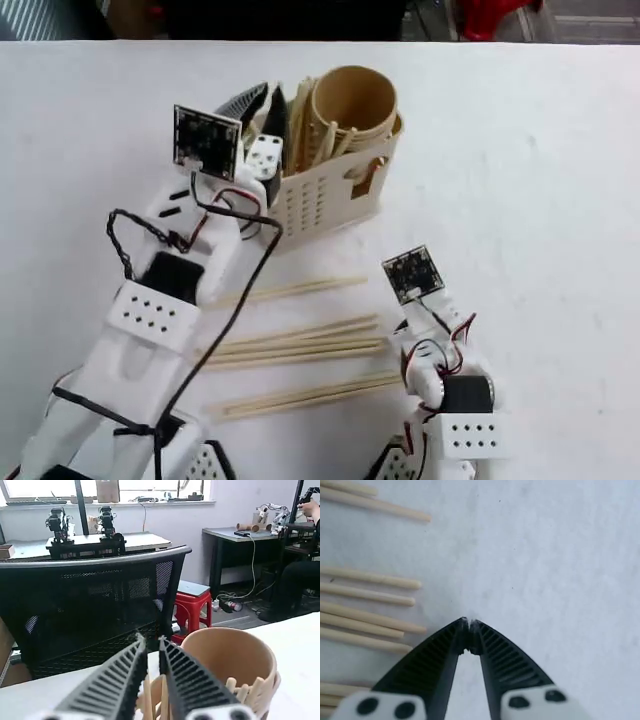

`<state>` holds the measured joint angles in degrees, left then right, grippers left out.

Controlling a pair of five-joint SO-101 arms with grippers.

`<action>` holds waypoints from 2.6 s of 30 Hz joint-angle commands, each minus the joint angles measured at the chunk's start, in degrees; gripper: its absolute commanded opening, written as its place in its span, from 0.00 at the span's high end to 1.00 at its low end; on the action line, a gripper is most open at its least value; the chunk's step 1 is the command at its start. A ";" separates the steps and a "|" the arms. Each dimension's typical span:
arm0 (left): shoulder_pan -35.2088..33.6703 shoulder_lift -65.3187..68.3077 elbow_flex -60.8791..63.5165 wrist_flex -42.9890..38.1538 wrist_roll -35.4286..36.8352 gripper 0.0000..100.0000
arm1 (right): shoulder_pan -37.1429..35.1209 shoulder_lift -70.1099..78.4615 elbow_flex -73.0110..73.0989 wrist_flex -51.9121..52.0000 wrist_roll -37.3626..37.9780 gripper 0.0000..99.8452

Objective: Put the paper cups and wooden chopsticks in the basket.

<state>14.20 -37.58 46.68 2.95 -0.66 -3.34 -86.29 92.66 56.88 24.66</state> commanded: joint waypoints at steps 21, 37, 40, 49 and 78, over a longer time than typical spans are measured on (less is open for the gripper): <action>-6.55 -8.40 -8.70 79.47 -37.10 0.81 | -0.13 -0.40 -0.44 -1.19 0.53 0.98; -1.80 33.80 -5.71 53.19 -53.80 0.84 | -0.13 -0.40 -0.44 -1.19 0.53 0.98; -1.80 35.91 -5.71 51.16 -53.80 0.84 | -0.13 -0.40 -0.44 -1.19 0.53 0.98; -1.63 39.52 -8.35 51.52 -53.27 0.84 | -0.13 -0.40 -0.44 -1.19 0.53 0.98; -1.89 40.92 -24.88 70.15 -50.02 0.98 | -0.13 -0.40 -0.44 -1.19 0.53 0.98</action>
<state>12.18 11.12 24.09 70.99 -51.91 -3.25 -86.29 92.66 56.88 24.66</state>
